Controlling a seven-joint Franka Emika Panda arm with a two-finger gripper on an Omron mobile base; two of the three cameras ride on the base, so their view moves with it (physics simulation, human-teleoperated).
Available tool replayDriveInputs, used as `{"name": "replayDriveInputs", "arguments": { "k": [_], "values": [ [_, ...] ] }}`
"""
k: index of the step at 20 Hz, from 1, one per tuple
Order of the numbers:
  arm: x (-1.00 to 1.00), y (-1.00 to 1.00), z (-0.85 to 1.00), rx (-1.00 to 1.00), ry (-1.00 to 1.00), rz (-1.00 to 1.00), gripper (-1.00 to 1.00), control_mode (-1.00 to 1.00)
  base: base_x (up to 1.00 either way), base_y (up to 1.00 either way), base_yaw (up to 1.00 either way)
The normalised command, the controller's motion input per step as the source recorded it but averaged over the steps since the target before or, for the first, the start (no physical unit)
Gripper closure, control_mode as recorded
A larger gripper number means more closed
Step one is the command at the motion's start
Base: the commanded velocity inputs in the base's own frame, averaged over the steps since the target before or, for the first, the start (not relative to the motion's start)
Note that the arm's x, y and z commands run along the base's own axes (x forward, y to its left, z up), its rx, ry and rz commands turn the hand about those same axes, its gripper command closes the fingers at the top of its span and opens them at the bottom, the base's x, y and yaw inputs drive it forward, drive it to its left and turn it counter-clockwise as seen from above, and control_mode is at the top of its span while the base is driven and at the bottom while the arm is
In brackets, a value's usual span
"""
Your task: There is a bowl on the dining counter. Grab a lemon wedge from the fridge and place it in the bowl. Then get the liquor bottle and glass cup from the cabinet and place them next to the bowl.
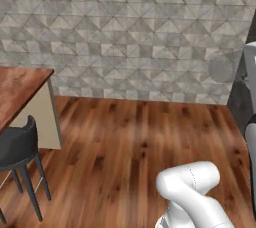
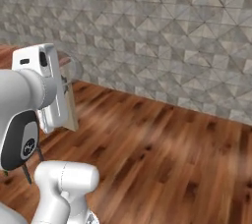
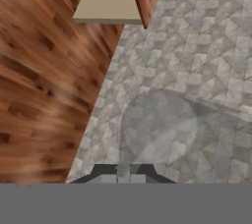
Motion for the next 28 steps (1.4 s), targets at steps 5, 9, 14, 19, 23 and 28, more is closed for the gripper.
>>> {"name": "replayDriveInputs", "arguments": {
  "k": [5, 9, 14, 19, 23, 28],
  "values": [
    [0.00, 0.00, 0.00, 0.00, 0.00, 0.00, 1.00, 1.00, 1.00, -0.53, 0.28],
    [0.00, 0.00, 0.00, 0.00, 0.00, 0.00, 1.00, 1.00, 1.00, -0.46, 0.30],
    [0.00, 0.00, 0.00, 0.00, 0.00, 0.00, 1.00, 1.00, 1.00, -0.46, 0.33],
    [0.00, 0.00, 0.00, 0.00, 0.00, 0.00, 1.00, 1.00, 1.00, -0.51, 0.34],
    [0.00, 0.00, 0.00, 0.00, 0.00, 0.00, 1.00, 1.00, 1.00, -0.48, 0.35],
    [0.00, 0.00, 0.00, 0.00, 0.00, 0.00, 1.00, 1.00, 1.00, -0.47, 0.35]
  ]
}}
